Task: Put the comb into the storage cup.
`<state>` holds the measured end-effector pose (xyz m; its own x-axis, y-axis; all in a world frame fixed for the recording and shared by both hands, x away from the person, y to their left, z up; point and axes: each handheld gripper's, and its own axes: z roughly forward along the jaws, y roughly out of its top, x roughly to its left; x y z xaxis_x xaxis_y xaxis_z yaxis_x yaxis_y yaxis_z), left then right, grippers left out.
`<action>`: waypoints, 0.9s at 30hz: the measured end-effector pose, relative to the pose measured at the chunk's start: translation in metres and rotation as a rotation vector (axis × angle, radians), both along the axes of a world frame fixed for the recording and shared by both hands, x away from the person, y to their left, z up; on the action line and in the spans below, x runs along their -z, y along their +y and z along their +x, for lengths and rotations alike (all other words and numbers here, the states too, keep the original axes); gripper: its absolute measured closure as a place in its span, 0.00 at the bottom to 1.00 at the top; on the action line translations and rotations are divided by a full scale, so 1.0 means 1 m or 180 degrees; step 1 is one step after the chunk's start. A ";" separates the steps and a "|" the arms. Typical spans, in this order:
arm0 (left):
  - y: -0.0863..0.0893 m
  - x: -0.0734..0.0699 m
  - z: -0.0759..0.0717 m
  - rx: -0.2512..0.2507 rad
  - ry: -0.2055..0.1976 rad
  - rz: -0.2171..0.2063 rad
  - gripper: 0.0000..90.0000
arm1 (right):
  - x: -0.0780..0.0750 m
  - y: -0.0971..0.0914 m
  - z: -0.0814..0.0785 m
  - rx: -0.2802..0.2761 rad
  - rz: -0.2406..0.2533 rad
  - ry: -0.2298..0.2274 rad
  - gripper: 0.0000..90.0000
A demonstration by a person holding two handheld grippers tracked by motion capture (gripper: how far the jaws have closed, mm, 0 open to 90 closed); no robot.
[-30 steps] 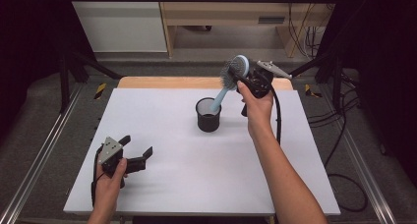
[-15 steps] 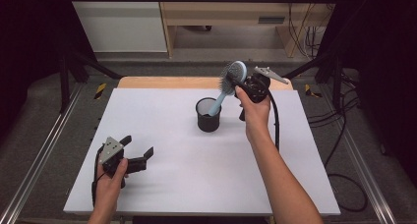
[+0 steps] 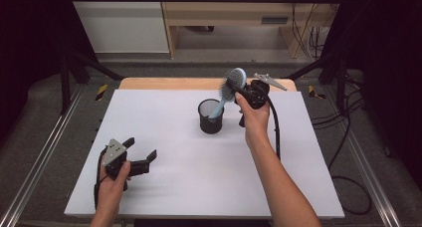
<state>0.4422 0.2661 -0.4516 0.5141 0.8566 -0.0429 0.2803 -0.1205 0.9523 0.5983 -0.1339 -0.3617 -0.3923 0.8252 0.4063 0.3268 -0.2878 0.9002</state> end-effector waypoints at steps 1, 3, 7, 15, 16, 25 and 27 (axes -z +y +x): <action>0.000 0.000 0.000 0.0004 0.0000 0.0000 0.04 | 0.001 0.000 0.000 0.0000 0.0008 0.0006 0.56; 0.000 0.000 0.000 0.0006 -0.0002 -0.0001 0.04 | 0.004 0.001 0.000 -0.0005 0.0006 0.0008 0.56; 0.000 0.000 0.000 0.0008 -0.0002 -0.0003 0.04 | 0.008 0.003 0.000 -0.0010 0.0008 0.0033 0.56; -0.001 0.000 0.000 0.0038 0.0000 -0.0011 0.04 | 0.014 0.006 0.000 -0.0020 0.0026 0.0057 0.56; -0.001 0.000 0.000 0.0038 0.0005 -0.0013 0.04 | 0.015 0.006 0.000 -0.0021 0.0021 0.0058 0.56; -0.001 0.000 0.000 0.0046 0.0010 -0.0008 0.04 | 0.018 0.009 0.000 -0.0027 0.0049 0.0067 0.56; -0.001 0.000 0.000 0.0046 0.0012 -0.0006 0.04 | 0.018 0.010 0.000 -0.0030 0.0056 0.0077 0.56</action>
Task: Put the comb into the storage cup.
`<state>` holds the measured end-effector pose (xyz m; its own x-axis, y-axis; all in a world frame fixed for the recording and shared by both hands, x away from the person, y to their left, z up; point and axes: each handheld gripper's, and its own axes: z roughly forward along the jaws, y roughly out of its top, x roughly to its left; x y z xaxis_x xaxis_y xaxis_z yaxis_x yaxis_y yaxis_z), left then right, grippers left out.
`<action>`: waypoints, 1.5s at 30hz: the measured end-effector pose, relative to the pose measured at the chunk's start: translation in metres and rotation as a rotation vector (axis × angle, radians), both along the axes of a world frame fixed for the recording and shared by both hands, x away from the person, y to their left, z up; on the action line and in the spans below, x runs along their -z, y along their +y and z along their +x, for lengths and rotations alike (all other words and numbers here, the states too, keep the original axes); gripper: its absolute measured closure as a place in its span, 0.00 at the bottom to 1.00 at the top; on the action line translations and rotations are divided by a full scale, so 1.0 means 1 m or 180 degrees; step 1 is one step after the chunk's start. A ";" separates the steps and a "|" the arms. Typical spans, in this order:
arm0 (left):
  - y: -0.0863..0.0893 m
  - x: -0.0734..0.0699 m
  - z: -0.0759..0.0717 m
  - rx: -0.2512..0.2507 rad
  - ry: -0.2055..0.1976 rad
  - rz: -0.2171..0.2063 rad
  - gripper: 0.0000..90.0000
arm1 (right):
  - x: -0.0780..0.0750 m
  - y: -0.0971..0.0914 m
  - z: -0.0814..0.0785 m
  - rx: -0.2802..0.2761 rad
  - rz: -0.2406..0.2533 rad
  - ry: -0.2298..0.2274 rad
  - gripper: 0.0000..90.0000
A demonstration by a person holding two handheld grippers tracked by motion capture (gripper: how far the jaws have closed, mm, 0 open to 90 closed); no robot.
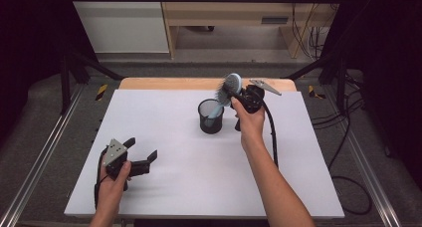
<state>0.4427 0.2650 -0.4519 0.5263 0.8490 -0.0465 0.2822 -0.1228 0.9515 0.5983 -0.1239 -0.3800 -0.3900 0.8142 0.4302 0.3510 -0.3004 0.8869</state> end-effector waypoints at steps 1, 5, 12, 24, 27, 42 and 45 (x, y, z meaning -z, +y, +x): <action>0.000 0.000 0.000 -0.0001 0.0001 -0.0001 0.04 | 0.000 0.000 0.000 -0.0001 0.0001 0.0000 0.56; 0.000 0.000 0.000 -0.0003 -0.0002 0.0000 0.04 | 0.001 0.001 0.000 -0.0007 0.0000 0.0003 0.56; 0.000 0.000 0.000 0.0002 0.0005 -0.0002 0.04 | 0.003 0.002 0.000 -0.0016 0.0042 0.0021 0.56; 0.000 0.000 0.000 0.0007 0.0009 -0.0001 0.04 | 0.005 0.005 0.001 -0.0024 0.0048 0.0042 0.56; 0.000 0.000 0.000 0.0008 0.0007 -0.0001 0.04 | 0.006 0.005 0.001 -0.0027 0.0059 0.0048 0.56; -0.001 0.000 0.000 0.0014 0.0010 0.0009 0.04 | 0.010 0.004 0.002 -0.0033 0.0088 0.0078 0.56; -0.001 0.000 0.000 0.0013 0.0009 0.0006 0.04 | 0.010 0.004 0.003 -0.0037 0.0101 0.0084 0.55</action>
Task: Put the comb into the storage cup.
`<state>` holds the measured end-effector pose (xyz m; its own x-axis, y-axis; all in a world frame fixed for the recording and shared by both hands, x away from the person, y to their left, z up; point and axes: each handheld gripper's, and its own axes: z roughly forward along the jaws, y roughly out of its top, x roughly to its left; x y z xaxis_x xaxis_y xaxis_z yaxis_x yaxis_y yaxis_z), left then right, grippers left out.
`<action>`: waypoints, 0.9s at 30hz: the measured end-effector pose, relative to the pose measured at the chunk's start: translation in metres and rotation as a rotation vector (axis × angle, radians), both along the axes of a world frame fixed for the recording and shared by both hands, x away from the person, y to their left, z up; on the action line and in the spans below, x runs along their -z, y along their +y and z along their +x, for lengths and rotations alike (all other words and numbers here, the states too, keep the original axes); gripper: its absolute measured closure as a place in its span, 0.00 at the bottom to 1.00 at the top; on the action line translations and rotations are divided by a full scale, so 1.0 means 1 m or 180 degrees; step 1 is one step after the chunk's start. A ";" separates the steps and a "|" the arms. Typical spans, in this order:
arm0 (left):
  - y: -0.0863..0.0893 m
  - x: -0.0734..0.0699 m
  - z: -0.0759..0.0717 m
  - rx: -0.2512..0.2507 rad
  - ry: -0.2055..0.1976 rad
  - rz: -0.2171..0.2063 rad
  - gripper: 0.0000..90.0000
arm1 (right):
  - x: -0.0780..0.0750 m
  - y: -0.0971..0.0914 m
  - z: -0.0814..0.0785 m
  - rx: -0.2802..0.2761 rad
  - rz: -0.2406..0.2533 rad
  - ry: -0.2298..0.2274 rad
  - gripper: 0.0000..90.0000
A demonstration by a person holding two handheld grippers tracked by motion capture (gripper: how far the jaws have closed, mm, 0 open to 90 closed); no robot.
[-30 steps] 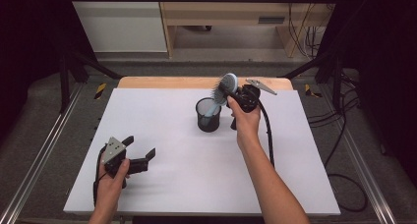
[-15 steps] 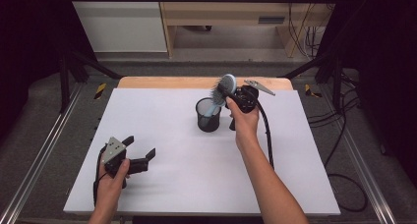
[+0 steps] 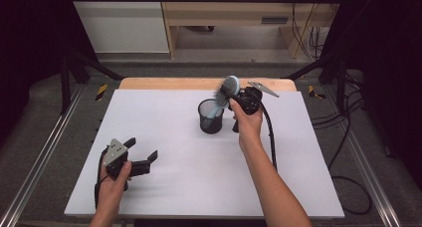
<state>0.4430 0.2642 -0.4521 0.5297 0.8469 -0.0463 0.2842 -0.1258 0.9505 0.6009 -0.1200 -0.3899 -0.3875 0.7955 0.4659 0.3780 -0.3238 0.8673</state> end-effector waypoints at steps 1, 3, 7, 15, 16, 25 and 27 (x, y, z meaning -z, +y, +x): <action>0.000 0.000 0.000 -0.0001 0.0001 0.0000 0.04 | 0.000 0.000 0.000 -0.0003 0.0005 0.0005 0.55; 0.000 0.000 0.000 0.0000 0.0000 -0.0001 0.04 | 0.000 -0.001 0.001 -0.0001 0.0015 0.0014 0.55; 0.000 0.000 0.000 0.0001 0.0004 0.0003 0.04 | 0.001 -0.004 0.002 0.0009 0.0051 0.0048 0.55; 0.000 0.000 0.000 0.0002 0.0009 0.0008 0.04 | 0.002 -0.007 0.003 0.0012 0.0067 0.0089 0.53; 0.000 0.000 0.000 0.0003 0.0010 0.0009 0.04 | 0.002 -0.007 0.003 0.0011 0.0071 0.0095 0.53; 0.000 0.000 0.000 0.0005 0.0010 0.0015 0.04 | 0.002 -0.010 0.003 -0.0009 0.0173 0.0154 0.50; 0.000 0.000 0.000 0.0003 0.0010 0.0015 0.04 | 0.003 -0.010 0.003 -0.0019 0.0151 0.0149 0.49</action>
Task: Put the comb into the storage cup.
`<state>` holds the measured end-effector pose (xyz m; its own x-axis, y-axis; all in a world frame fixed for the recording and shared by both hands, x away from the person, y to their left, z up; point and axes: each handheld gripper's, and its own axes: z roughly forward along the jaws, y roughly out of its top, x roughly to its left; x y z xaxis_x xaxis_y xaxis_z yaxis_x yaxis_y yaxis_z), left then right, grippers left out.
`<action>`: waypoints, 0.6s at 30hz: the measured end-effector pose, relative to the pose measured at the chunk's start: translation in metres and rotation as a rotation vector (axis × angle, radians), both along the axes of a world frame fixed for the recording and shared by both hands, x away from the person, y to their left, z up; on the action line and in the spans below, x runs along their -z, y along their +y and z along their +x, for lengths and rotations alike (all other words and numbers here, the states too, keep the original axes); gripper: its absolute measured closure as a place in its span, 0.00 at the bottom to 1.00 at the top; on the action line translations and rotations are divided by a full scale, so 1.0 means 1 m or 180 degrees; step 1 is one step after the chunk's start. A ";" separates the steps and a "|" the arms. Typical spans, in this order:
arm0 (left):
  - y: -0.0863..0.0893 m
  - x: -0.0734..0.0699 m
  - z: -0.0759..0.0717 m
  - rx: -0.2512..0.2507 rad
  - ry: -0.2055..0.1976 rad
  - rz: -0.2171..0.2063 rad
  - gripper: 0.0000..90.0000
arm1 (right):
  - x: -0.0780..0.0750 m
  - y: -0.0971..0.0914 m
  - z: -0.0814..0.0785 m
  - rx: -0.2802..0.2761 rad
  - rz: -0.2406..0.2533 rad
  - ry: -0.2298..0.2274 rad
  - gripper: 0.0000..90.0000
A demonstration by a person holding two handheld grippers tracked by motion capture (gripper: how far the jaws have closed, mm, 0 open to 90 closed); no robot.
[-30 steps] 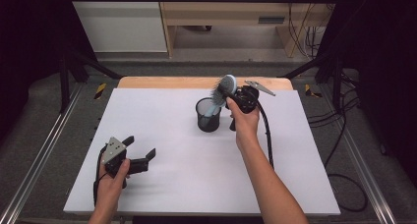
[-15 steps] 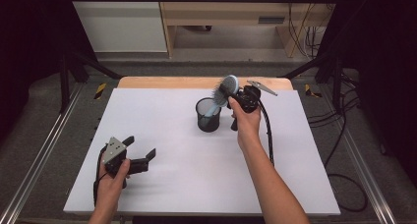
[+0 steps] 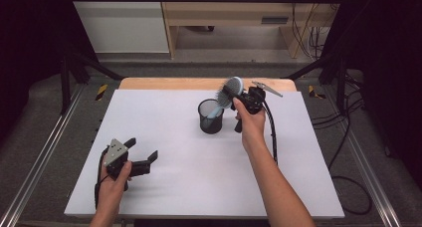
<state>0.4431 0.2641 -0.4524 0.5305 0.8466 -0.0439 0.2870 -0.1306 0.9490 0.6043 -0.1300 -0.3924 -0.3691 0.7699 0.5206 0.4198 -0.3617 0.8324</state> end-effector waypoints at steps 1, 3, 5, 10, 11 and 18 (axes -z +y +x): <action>0.000 0.000 0.000 0.0000 0.0000 -0.0001 0.04 | 0.000 0.000 0.000 -0.0007 -0.0004 0.0000 0.49; 0.000 0.000 0.000 0.0001 0.0003 -0.0003 0.04 | 0.000 0.000 0.000 -0.0025 0.0006 0.0009 0.44; 0.000 0.000 0.000 0.0004 0.0002 -0.0001 0.04 | -0.001 0.001 0.000 -0.0052 -0.0035 0.0012 0.39; 0.000 0.000 0.000 0.0001 0.0002 -0.0005 0.04 | -0.001 0.003 -0.002 -0.0027 -0.0192 0.0003 0.25; 0.000 0.000 0.000 0.0000 0.0001 -0.0003 0.04 | -0.001 0.003 -0.002 -0.0004 -0.0218 0.0005 0.22; 0.000 0.000 0.000 -0.0005 0.0003 -0.0008 0.04 | -0.005 0.002 -0.004 0.0050 -0.0311 0.0005 0.11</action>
<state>0.4433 0.2640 -0.4527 0.5290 0.8473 -0.0464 0.2881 -0.1279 0.9490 0.6007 -0.1278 -0.3875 -0.3560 0.8226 0.4434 0.4161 -0.2853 0.8634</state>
